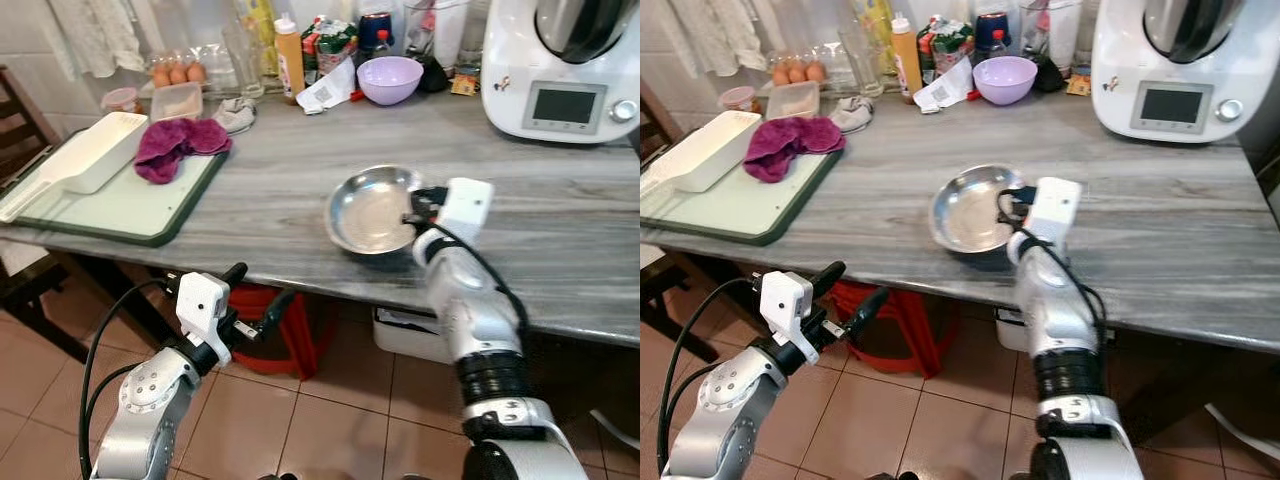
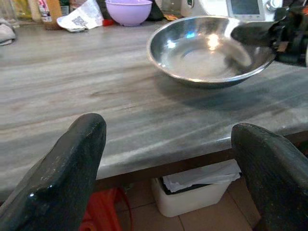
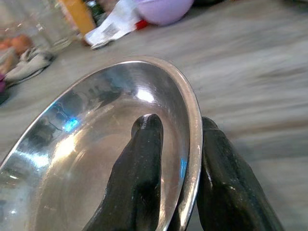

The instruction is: Setting the table

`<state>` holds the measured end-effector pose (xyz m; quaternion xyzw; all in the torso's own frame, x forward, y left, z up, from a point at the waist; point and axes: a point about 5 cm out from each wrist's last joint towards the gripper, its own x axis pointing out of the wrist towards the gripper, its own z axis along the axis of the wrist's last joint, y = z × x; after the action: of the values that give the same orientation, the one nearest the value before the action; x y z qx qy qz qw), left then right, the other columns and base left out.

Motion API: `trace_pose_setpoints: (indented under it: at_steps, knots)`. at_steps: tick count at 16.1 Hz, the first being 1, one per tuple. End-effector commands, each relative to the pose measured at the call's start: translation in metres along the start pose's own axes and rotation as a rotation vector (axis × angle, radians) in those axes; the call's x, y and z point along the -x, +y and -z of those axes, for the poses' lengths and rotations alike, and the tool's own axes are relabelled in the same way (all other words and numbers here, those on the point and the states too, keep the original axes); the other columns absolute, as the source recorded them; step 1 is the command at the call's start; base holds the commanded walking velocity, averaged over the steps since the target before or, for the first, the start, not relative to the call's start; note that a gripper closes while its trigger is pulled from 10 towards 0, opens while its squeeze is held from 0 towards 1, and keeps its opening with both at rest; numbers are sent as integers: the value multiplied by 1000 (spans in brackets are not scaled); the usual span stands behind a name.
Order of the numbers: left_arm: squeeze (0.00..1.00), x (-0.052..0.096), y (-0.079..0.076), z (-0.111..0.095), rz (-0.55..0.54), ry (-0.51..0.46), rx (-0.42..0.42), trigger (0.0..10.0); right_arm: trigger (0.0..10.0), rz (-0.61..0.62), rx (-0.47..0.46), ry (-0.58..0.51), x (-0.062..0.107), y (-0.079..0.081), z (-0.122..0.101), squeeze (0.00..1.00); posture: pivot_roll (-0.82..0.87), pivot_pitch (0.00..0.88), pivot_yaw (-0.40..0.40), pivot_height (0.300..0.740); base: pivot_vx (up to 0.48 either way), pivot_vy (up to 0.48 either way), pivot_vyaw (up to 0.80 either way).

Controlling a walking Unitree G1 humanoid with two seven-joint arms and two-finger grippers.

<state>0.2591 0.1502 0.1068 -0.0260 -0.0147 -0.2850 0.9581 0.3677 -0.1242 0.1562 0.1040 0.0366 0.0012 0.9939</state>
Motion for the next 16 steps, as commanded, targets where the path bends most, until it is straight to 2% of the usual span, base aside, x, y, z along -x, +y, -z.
trace_pose_setpoints:
  at_steps: [1,2,4,5,8,9,10,12,15,16]
  knots:
    - [0,3,1,0,-8,7,-3,10000,10000,-28,-2,-8,-4,10,-3,0,-159,123,75,740,0,0,0]
    - [0,3,1,0,-8,6,0,10000,10000,-49,9,-4,-5,14,-1,0,-159,123,74,740,0,0,0]
    - [0,3,0,1,-6,5,2,10000,10000,-93,-34,43,-5,19,4,0,-157,124,74,740,0,0,0]
    - [0,3,0,1,-5,5,2,10000,10000,-87,-80,47,-6,19,7,0,-157,123,74,740,0,0,0]
    - [0,1,0,0,-2,3,4,10000,10000,-40,-76,52,-9,11,10,0,-158,122,81,740,0,0,0]
    - [0,1,-1,1,3,3,7,10000,10000,-30,-106,63,-10,8,12,0,-160,122,83,740,0,0,0]
    - [0,0,-2,1,10,3,8,10000,10000,-8,-94,58,-10,5,12,1000,-160,122,86,740,0,0,0]
    - [0,0,-2,1,19,4,9,10000,10000,-19,-117,45,-11,6,12,1000,-163,122,91,740,0,0,0]
    - [0,-2,-3,1,33,8,10,10000,10000,-12,-81,33,-11,8,12,1000,-166,122,90,740,0,0,0]
    - [0,-2,-3,1,36,8,10,10000,10000,-15,-96,30,-11,8,12,1000,-167,122,91,740,0,0,0]
